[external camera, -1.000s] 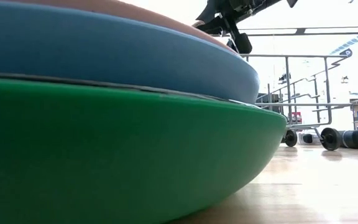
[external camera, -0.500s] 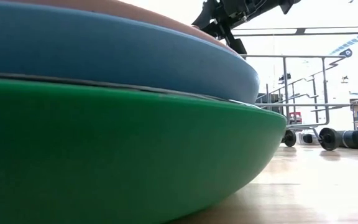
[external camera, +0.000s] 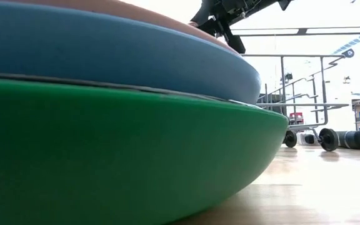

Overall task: Sort dishes
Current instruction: Put the white patterned plate into the dish rack

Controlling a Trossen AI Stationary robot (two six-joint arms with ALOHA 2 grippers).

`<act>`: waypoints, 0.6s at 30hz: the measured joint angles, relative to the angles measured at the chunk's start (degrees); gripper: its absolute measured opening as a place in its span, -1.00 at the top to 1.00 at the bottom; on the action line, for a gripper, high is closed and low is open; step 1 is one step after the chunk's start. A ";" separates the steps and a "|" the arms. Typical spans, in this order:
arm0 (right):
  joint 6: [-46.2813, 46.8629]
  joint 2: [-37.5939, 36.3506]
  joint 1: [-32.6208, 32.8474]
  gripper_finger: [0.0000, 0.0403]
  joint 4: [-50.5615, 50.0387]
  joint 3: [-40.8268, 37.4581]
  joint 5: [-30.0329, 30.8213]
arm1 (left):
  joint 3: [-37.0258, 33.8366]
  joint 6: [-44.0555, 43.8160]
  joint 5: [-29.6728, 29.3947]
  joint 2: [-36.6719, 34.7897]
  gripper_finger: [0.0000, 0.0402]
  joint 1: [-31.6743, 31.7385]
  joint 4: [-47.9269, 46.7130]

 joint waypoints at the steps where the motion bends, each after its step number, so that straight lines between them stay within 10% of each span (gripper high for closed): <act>1: -0.22 0.00 0.04 1.00 0.00 0.09 -0.08 | 0.00 -0.24 0.24 0.00 -0.15 0.00 0.00; 18: -2.24 -0.04 0.08 1.00 -0.76 3.15 -0.30 | 0.00 -2.37 1.03 0.00 -0.15 0.00 0.27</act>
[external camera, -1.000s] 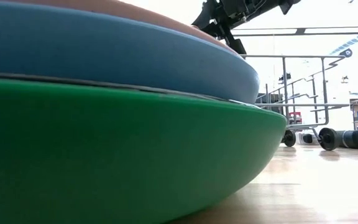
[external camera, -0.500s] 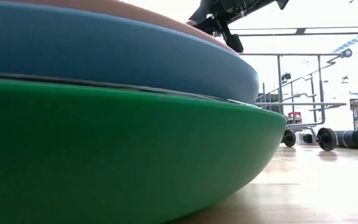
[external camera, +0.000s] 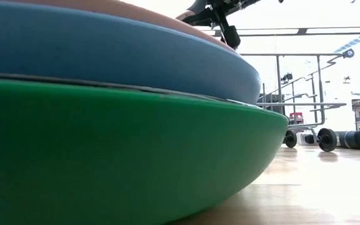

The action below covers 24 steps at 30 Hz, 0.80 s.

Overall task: Sort dishes
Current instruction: Put the white patterned plate into the dish rack

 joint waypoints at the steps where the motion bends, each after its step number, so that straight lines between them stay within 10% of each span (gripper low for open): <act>1: -0.01 -0.01 0.00 1.00 -0.12 0.19 0.00 | 0.00 -0.18 0.19 0.00 -0.15 0.00 -0.01; 24: 0.36 0.66 -3.28 1.00 -7.47 3.82 -4.63 | 2.78 -0.44 -0.06 -0.02 -0.15 -0.24 -0.06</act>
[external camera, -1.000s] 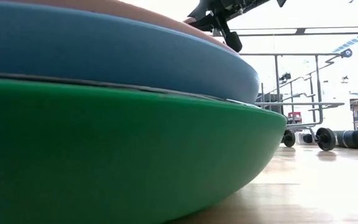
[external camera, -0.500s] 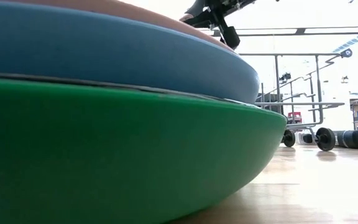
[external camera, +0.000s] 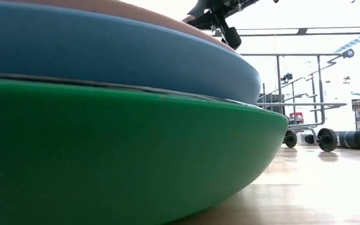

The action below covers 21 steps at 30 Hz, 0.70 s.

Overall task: Sort dishes
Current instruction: Put the white patterned plate into the dish rack

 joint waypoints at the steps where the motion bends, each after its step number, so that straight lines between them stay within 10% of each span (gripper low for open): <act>1: 0.24 0.00 -0.03 1.00 -0.55 0.45 -0.05 | 0.31 0.26 -0.06 -0.01 -0.15 0.02 -0.05; 21: 14.18 -2.80 -0.27 1.00 -23.19 16.56 -3.66 | -1.00 1.54 -0.31 -0.07 -0.15 -1.33 -2.14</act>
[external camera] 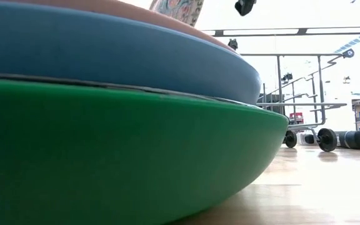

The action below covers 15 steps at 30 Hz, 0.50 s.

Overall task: Sort dishes
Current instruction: Put the white patterned plate into the dish rack

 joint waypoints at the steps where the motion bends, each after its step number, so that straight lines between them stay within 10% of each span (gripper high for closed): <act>1: 0.85 0.10 -0.28 1.00 -2.55 1.76 -1.10 | -0.01 0.22 0.04 0.00 -0.15 -0.15 0.03; 15: 16.83 2.01 -3.75 1.00 -36.96 24.22 -8.58 | -0.05 1.26 0.58 -0.28 -0.15 -3.46 0.03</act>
